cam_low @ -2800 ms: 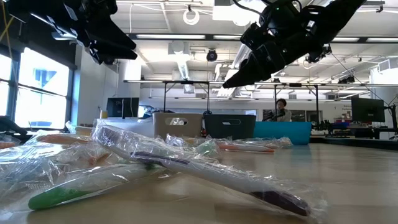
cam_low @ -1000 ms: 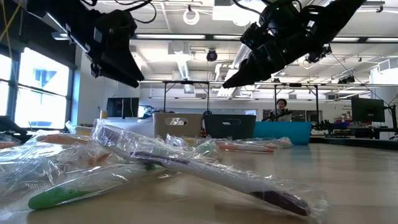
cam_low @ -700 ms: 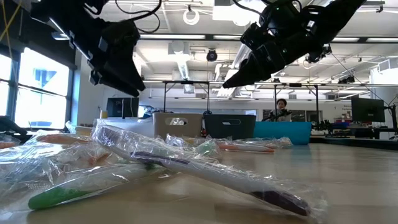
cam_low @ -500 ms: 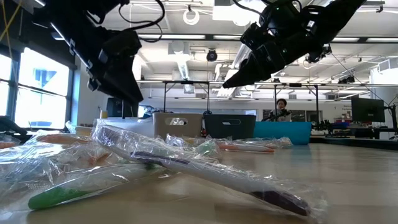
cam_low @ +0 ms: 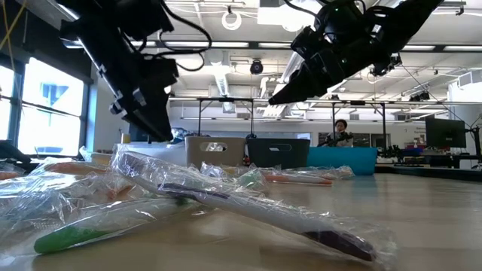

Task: Pick & Place Toothbrushes
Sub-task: Put the orange toothbrush into the dark green bin

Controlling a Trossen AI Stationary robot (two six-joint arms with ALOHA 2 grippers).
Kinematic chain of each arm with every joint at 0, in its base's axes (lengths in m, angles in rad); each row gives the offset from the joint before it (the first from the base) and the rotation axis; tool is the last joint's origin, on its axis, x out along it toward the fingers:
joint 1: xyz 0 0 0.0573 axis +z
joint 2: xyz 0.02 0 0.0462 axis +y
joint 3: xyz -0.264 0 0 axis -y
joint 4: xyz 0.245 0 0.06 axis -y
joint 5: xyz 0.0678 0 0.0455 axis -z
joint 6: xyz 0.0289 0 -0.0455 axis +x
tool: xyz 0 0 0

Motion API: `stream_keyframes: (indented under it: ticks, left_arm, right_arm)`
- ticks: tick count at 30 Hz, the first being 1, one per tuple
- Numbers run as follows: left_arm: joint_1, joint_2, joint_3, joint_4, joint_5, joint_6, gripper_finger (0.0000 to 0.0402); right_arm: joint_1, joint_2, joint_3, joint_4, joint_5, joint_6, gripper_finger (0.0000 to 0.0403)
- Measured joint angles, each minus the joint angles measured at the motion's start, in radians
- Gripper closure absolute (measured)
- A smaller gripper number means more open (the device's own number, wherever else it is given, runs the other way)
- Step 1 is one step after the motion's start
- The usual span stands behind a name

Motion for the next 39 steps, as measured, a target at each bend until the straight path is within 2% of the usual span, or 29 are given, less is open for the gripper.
stream_keyframes:
  ticks: [6,23,28,39]
  left_arm:
    - [0.028,0.033,0.002,-0.009,0.058,0.003,0.0222]
    - [0.027,0.199,0.003,0.016,0.034,0.003,0.0222]
    - [0.027,0.214,0.004,0.052,0.044,0.026,0.0222]
    - [0.027,0.214,0.16,-0.066,0.065,0.144,0.0222]
  right_arm:
    - [0.0,0.0,0.0,-0.001,0.0,0.0,0.0156]
    - [0.0,0.0,0.0,-0.002,0.0,0.0,0.0156]
    - [0.0,0.0,0.0,-0.002,0.0,0.0,0.0156]
    - [0.0,0.0,0.0,-0.002,0.0,0.0,0.0156]
